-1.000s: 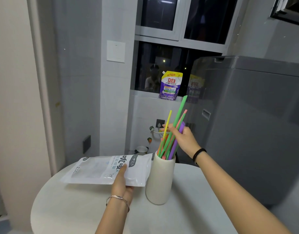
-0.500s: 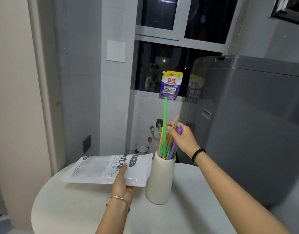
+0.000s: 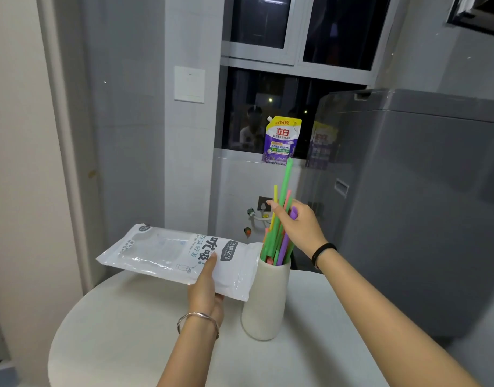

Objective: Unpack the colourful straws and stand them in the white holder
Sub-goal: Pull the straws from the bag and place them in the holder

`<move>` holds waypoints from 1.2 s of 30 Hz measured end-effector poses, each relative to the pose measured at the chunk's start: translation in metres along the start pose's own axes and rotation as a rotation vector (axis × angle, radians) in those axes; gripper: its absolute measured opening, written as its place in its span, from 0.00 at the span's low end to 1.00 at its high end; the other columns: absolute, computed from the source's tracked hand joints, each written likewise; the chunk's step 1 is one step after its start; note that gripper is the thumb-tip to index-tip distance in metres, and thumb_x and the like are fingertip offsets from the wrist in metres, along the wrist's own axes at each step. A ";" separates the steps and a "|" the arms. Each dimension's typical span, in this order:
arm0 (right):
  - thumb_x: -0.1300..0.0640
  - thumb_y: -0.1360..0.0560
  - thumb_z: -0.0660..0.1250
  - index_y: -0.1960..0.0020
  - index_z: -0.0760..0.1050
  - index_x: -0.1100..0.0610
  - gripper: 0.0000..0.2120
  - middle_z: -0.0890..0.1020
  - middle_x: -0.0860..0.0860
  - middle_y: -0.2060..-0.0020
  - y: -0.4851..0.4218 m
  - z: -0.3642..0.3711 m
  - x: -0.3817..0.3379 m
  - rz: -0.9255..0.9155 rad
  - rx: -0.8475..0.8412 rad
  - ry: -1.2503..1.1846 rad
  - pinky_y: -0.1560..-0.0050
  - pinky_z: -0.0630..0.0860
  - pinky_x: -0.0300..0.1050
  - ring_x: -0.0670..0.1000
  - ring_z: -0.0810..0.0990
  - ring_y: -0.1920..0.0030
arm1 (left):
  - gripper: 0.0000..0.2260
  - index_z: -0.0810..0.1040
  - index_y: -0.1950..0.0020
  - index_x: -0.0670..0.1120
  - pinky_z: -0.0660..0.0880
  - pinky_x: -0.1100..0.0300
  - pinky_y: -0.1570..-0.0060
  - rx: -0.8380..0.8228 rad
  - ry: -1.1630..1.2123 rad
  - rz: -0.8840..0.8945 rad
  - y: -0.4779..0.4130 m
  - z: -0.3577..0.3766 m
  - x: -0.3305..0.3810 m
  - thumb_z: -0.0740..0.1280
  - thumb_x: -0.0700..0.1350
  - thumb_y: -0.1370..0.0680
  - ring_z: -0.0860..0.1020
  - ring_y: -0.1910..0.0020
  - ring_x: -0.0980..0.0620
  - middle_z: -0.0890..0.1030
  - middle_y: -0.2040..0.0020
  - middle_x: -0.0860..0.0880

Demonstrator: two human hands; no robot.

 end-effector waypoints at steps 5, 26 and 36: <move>0.53 0.21 0.59 0.46 0.77 0.55 0.10 0.80 0.45 0.63 -0.002 0.000 0.003 0.014 -0.081 -0.010 0.70 0.74 0.27 0.40 0.82 0.67 | 0.20 0.73 0.32 0.45 0.77 0.54 0.50 0.009 0.007 -0.030 -0.002 -0.004 -0.006 0.68 0.40 0.24 0.79 0.43 0.47 0.80 0.38 0.46; 0.51 0.22 0.62 0.49 0.78 0.64 0.16 0.83 0.57 0.57 -0.006 0.000 0.006 0.075 -0.112 0.150 0.62 0.76 0.31 0.44 0.83 0.61 | 0.21 0.72 0.31 0.45 0.76 0.52 0.49 0.016 0.015 -0.029 -0.004 -0.010 -0.004 0.68 0.40 0.24 0.78 0.43 0.47 0.79 0.37 0.45; 0.45 0.23 0.60 0.24 0.47 0.45 0.33 0.60 0.48 0.25 -0.004 0.012 -0.028 -0.221 -0.210 0.482 0.34 0.67 0.49 0.50 0.63 0.28 | 0.20 0.72 0.31 0.45 0.77 0.55 0.55 0.016 0.028 -0.039 -0.002 -0.012 -0.004 0.67 0.40 0.23 0.78 0.44 0.47 0.79 0.36 0.45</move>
Point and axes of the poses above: each hand's wrist, its own y-axis away from the middle knuckle, its own z-axis out of the palm, x = y × z, the point moved 9 cm from there along -y, towards the middle knuckle
